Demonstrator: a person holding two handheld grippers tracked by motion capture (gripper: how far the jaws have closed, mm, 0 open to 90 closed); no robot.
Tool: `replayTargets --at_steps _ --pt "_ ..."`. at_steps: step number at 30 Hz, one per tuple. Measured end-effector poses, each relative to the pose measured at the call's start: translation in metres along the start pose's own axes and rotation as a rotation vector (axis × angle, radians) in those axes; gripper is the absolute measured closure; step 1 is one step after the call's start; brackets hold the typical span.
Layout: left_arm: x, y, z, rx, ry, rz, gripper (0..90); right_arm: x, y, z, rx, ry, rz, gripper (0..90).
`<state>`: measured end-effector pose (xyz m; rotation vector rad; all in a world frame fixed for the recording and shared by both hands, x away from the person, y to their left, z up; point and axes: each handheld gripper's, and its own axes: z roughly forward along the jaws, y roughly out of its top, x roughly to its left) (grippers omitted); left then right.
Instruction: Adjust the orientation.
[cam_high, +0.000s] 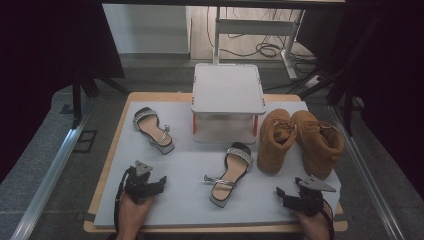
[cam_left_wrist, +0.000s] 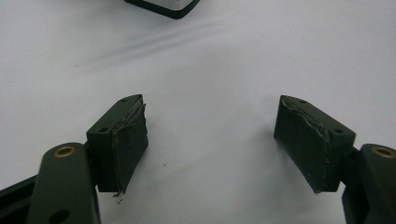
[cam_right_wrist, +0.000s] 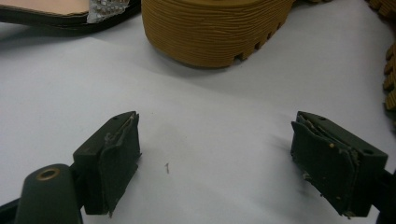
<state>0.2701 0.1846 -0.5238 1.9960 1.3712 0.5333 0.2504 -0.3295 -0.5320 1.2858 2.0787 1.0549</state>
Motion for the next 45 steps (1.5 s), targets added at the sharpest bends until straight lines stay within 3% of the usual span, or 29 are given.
replayTargets --at_steps 16,19,23,32,41,45 --pt "0.000 0.002 0.000 0.013 0.005 -0.009 26.1 0.000 0.000 0.000 0.001 0.000 0.001 15.8" --pt "0.000 0.005 -0.003 0.032 0.010 -0.021 33.5 0.000 0.000 0.000 0.000 0.000 0.000 15.8" --pt "0.001 0.007 -0.004 0.023 -0.057 -0.044 38.4 0.000 0.000 0.000 0.001 0.000 0.002 15.8" --pt "-0.014 0.015 -0.007 -0.019 -0.054 0.060 54.0 0.000 0.000 0.000 0.001 0.000 0.002 15.8" --pt "-0.015 0.021 -0.004 -0.027 -0.116 0.044 65.0 0.000 0.000 0.000 0.001 0.000 0.002 15.8" --pt "-0.018 0.027 0.000 -0.037 -0.131 0.056 71.4 0.000 0.000 0.000 0.001 0.000 0.001 15.8"
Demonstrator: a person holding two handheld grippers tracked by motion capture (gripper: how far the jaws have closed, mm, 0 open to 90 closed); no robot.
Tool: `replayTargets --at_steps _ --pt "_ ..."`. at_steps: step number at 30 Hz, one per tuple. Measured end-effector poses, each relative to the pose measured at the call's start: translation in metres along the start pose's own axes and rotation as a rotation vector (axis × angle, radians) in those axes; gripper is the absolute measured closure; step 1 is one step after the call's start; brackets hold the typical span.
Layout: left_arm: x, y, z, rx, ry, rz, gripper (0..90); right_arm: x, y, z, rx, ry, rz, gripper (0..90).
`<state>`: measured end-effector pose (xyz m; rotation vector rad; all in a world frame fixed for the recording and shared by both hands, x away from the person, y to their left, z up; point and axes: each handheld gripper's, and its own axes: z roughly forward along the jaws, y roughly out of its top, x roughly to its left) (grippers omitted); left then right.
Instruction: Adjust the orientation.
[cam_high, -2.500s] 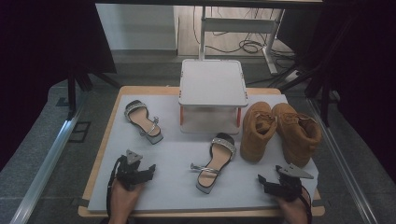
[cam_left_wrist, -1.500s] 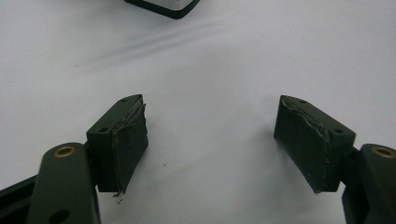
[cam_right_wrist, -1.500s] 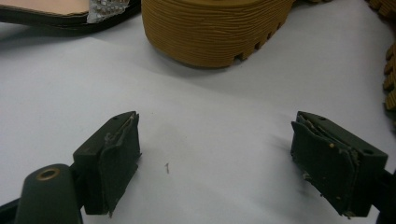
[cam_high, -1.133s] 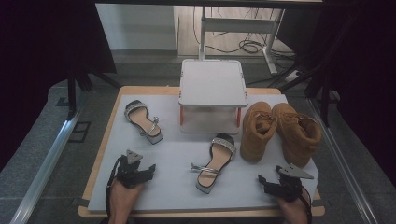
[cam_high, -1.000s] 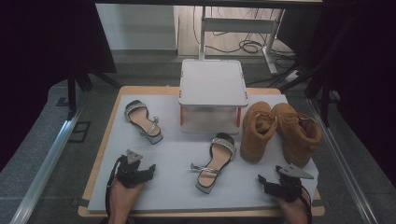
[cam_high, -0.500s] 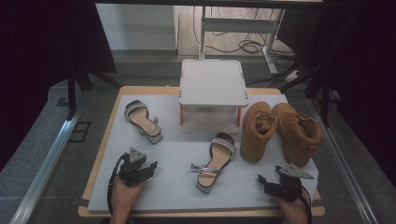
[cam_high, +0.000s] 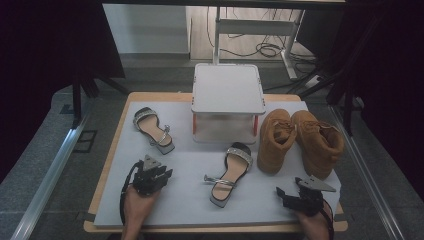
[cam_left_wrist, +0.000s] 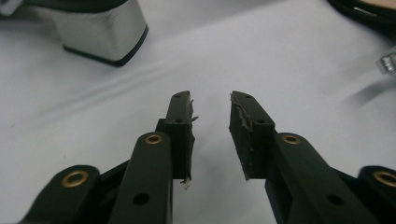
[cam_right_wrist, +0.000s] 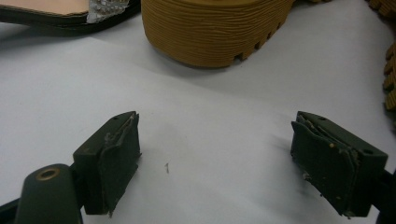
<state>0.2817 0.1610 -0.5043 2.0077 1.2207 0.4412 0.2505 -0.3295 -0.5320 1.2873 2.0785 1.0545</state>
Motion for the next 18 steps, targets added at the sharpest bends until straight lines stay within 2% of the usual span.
replayTargets --at_steps 4,6,9,18 --pt "-0.002 0.006 0.006 -0.005 -0.009 0.009 78.2 0.000 0.000 0.000 0.001 0.000 0.001 15.7" --pt "-0.003 0.009 0.009 -0.004 -0.015 0.014 85.0 0.000 0.000 0.000 0.000 0.000 0.001 15.8" --pt "-0.004 0.014 0.014 -0.010 -0.021 0.021 88.4 0.000 0.000 0.000 0.000 0.000 0.001 15.8" --pt "-0.003 0.032 0.029 -0.032 0.003 0.026 89.7 0.000 0.000 0.000 0.000 0.000 0.001 15.8"
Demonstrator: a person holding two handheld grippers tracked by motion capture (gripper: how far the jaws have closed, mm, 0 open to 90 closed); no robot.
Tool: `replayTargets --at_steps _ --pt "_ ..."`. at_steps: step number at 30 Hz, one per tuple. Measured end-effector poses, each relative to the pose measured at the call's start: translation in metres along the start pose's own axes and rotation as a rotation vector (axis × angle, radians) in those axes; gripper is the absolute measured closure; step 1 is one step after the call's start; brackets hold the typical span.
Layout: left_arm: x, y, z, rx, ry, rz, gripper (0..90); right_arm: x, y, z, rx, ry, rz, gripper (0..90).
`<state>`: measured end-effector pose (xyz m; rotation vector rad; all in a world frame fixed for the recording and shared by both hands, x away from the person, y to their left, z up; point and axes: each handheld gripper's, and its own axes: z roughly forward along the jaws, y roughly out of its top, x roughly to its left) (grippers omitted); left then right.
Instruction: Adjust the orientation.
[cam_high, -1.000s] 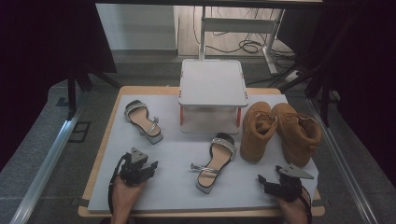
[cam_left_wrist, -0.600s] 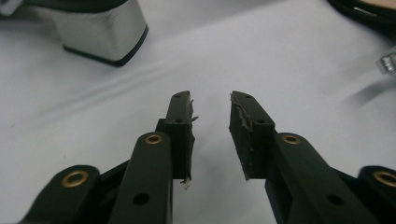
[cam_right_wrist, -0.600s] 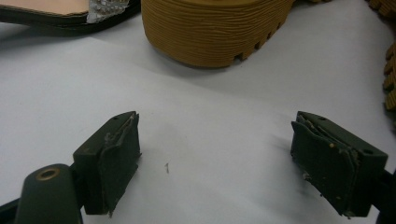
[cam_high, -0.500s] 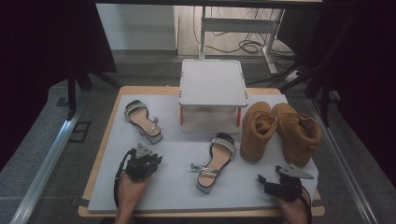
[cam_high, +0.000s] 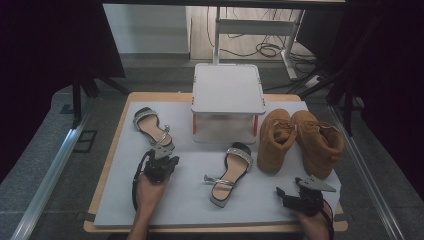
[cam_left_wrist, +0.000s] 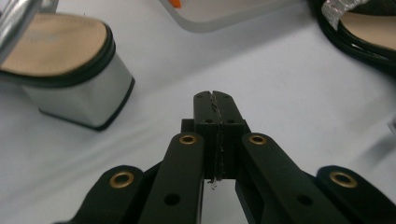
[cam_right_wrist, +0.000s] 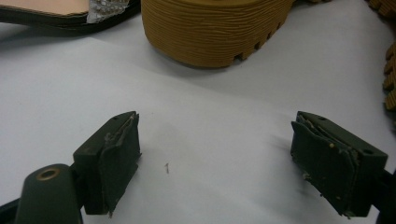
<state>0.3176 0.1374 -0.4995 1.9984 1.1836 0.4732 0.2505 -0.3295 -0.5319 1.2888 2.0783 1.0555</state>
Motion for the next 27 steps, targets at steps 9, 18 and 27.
replayTargets --at_steps 9,18,27 --pt "0.009 0.011 0.018 -0.028 0.035 -0.048 89.7 0.000 0.000 0.000 0.000 0.000 0.000 15.8" --pt "0.013 0.020 0.033 -0.035 0.081 -0.066 89.8 0.000 0.000 0.000 0.000 0.000 0.000 15.8" --pt "0.020 0.023 0.046 -0.037 0.144 -0.087 89.7 0.000 0.000 0.000 -0.001 0.000 0.001 15.8"
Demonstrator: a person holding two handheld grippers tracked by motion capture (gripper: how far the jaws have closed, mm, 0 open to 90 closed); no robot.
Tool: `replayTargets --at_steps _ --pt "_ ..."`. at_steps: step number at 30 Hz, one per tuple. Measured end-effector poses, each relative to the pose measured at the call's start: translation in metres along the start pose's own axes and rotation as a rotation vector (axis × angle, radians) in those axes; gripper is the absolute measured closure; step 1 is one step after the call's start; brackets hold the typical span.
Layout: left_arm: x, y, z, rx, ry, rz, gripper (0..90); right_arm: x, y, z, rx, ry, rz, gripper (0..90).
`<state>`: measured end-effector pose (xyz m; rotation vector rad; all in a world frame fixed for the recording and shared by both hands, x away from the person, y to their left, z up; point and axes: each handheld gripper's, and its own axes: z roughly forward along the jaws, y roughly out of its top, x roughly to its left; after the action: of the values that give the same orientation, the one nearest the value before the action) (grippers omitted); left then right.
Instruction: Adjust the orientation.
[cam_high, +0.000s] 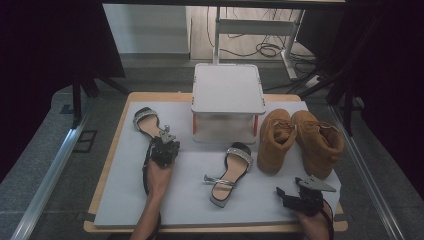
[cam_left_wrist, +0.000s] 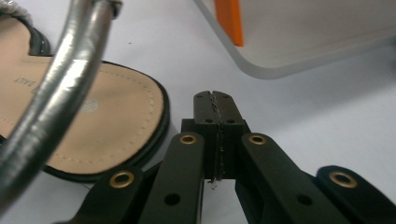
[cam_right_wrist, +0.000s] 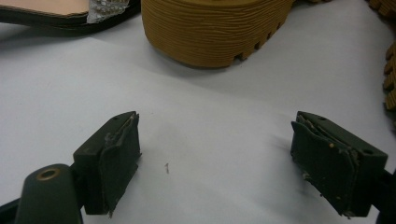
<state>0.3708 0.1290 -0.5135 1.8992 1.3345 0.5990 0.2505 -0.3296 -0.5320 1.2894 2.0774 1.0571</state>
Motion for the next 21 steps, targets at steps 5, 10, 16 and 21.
replayTargets --at_steps 5,10,16,21 --pt "0.0013 0.0013 0.0057 0.007 0.015 -0.002 89.7 0.0000 0.0000 0.0000 0.000 0.000 0.001 15.8" --pt "-0.0002 0.0014 0.0094 0.006 0.032 0.017 89.5 0.0000 0.0000 0.0000 0.000 0.000 0.001 15.8" --pt "0.0021 0.0000 0.0070 0.009 0.022 0.010 89.9 0.0000 0.0000 0.0000 0.000 0.000 0.000 15.8" --pt "0.0040 -0.0015 0.0048 0.010 0.018 0.012 89.9 0.0000 0.0000 0.0000 -0.001 0.000 0.001 15.8"
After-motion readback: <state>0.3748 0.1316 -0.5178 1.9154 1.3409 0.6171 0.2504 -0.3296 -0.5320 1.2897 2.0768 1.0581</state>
